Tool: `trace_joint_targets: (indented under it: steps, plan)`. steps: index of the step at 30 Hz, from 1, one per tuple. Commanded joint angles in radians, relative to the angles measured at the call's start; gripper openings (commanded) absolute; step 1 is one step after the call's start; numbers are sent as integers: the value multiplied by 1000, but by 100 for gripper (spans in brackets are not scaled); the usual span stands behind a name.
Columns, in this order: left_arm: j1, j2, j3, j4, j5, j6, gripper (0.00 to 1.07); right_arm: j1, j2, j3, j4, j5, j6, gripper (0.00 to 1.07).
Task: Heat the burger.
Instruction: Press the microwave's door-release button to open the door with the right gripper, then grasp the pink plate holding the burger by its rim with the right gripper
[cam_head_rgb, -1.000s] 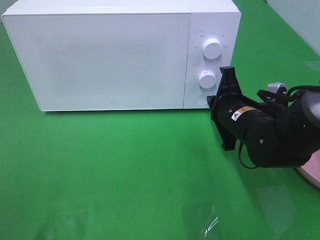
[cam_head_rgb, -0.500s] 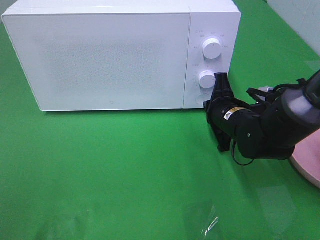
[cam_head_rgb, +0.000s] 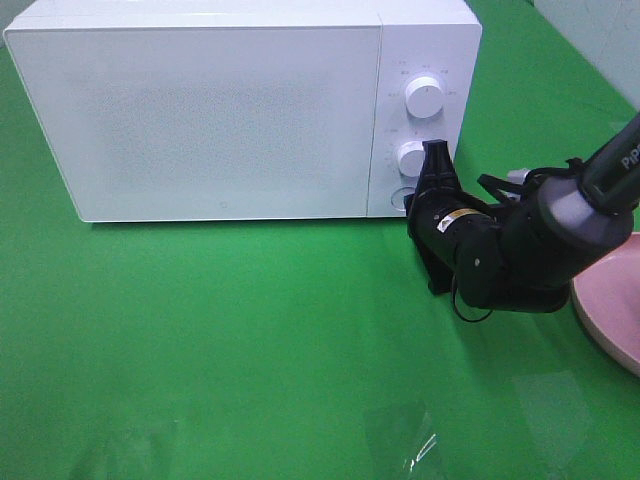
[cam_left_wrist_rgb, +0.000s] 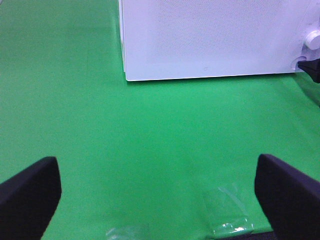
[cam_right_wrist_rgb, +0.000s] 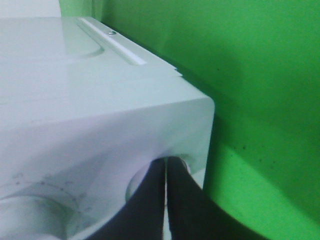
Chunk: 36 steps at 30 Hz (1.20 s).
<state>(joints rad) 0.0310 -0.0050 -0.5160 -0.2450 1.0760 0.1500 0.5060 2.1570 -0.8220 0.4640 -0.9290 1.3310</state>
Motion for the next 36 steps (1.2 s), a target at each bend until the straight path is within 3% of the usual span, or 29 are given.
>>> trace_joint_targets:
  steps: [1,8,14,36]
  plan:
    - [-5,-22,0,-5,-5,3,98,-6,0,-25,19,-34,-32,0]
    - [-5,-22,0,-5,-5,3,98,-6,22,-59,20,-91,-32,0]
    - [-5,-22,0,-5,-5,3,98,-6,22,-59,24,-262,-30,0]
    - [-5,-22,0,8,-3,3,98,-6,40,-162,125,-356,-60,0]
